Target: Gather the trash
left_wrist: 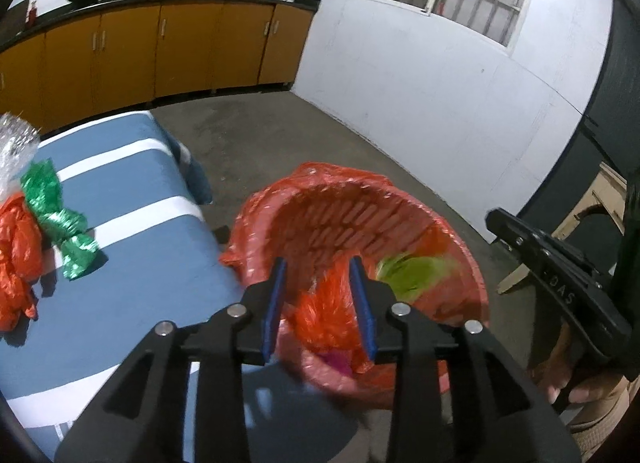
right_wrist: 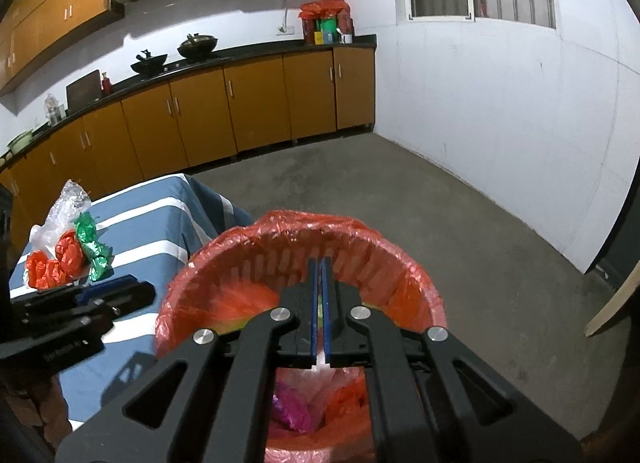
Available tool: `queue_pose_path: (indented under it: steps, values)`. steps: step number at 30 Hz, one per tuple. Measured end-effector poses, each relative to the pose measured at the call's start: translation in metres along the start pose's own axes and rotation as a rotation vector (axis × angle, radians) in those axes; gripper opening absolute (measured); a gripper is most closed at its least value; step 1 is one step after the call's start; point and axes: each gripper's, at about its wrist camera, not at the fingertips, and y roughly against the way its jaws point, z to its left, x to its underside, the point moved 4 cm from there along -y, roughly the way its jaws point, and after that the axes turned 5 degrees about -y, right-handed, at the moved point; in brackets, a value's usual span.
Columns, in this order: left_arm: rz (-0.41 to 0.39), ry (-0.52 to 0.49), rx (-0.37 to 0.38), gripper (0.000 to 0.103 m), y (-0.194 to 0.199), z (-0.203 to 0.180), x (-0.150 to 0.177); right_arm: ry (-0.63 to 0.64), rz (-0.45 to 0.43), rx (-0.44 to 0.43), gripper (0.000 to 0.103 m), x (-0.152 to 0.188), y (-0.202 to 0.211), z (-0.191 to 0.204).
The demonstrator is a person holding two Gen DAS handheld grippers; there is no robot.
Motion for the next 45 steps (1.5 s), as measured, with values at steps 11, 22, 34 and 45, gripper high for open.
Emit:
queue_pose_path:
  steps: [11,22,34,45]
  values:
    - [-0.037,-0.006,-0.154,0.049,0.035,0.031,0.010,0.034,-0.046,0.014,0.048,-0.005,0.014,0.013]
    - [-0.071,0.036,-0.341,0.058,0.086,0.093,0.032,0.077,-0.042,-0.061,0.051,-0.001,0.015,0.059]
    - [-0.129,0.173,-0.539,0.066,0.150,0.179,0.061,0.154,0.002,-0.197,0.051,0.010,0.001,0.141]
    - [-0.164,0.263,-0.616,0.067,0.184,0.229,0.078,0.166,0.094,-0.318,0.051,0.018,-0.044,0.218]
